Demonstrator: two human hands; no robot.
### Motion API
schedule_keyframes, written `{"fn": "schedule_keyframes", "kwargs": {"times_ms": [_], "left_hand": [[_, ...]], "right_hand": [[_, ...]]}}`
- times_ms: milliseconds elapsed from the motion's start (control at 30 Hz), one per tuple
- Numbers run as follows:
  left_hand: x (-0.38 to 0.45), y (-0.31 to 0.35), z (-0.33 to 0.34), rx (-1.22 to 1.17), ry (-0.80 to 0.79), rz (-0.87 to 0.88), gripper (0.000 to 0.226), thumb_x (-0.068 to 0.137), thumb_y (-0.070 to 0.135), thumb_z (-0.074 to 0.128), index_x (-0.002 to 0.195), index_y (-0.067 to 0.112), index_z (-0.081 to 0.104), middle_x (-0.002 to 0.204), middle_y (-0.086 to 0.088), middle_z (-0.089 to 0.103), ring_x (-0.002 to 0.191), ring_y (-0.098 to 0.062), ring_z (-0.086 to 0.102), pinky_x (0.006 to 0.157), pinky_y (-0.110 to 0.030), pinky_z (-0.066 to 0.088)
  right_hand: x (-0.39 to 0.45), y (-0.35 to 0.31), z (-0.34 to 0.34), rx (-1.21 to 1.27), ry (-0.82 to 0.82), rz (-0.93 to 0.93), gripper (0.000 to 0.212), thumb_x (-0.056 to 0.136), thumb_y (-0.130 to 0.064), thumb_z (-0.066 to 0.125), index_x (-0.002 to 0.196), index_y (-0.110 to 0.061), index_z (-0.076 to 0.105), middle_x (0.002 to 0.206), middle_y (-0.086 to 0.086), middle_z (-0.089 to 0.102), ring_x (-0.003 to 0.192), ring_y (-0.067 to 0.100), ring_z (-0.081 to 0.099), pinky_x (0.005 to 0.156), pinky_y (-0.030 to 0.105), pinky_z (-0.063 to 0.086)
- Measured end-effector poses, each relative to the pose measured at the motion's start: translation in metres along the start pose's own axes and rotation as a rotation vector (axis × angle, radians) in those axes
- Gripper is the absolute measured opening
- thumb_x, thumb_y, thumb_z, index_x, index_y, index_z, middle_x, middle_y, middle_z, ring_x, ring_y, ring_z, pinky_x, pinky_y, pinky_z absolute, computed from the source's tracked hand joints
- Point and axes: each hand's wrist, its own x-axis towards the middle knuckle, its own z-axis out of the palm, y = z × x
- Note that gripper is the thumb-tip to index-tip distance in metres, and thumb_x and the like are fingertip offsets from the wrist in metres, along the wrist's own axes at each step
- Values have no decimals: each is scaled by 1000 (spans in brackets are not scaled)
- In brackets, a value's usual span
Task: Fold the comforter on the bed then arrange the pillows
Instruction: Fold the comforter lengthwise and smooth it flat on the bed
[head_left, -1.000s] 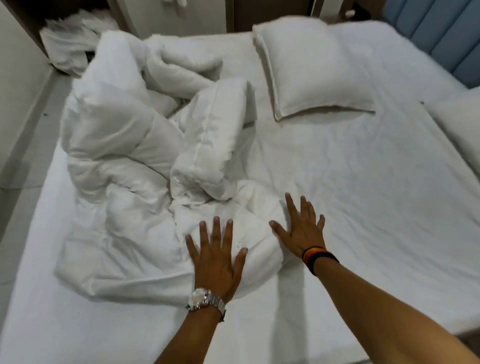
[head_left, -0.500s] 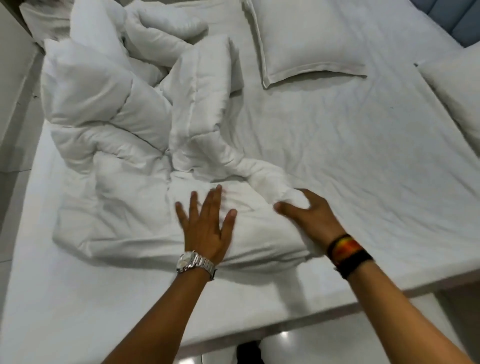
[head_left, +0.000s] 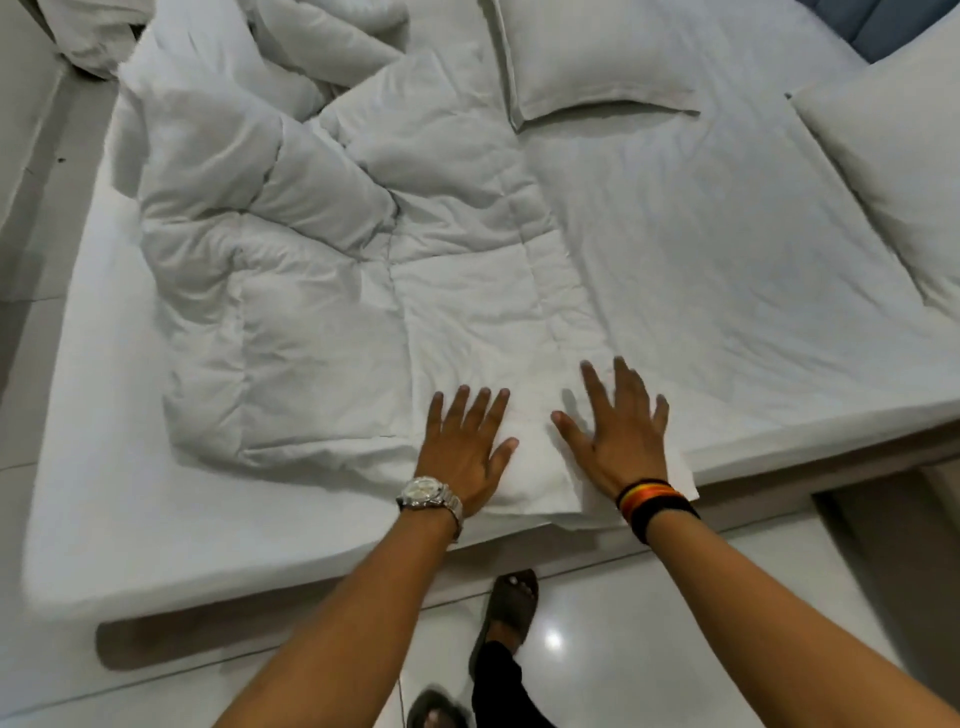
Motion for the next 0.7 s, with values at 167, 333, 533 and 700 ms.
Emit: {"fn": "schedule_keyframes", "kwargs": {"times_ms": [167,333,533,700], "left_hand": [[-6,-24,-7,-125,269,-122,63,107,45,27,166,23,23,173,-5,22,160,-26,15,129,-52,6],[-42,-124,-30,-167,464,-577,69,104,47,37,166,19,24,174,-13,13,160,-36,11,125,-60,11],[-55,-229,-48,-581,526,-975,101,94,66,53,167,16,6,174,-13,7,161,-33,7,128,-53,12],[-46,-308,-51,-930,419,-1012,149,57,66,92,167,26,0,170,-7,28,154,-23,33,124,-36,29]], "right_hand": [[16,5,42,-148,-313,-24,87,92,-85,4,167,-43,-11,176,5,-20,162,27,-19,126,65,-8],[29,-20,36,-41,-256,-61,91,89,-92,4,166,-46,-11,176,5,-21,162,28,-19,123,69,-14],[76,-146,33,87,-180,-381,91,86,-95,8,163,-52,-13,175,-1,-24,162,25,-19,124,67,-13],[88,-242,72,121,-184,-515,87,91,-92,17,164,-52,-10,177,0,-17,164,25,-14,125,68,-7]]}}
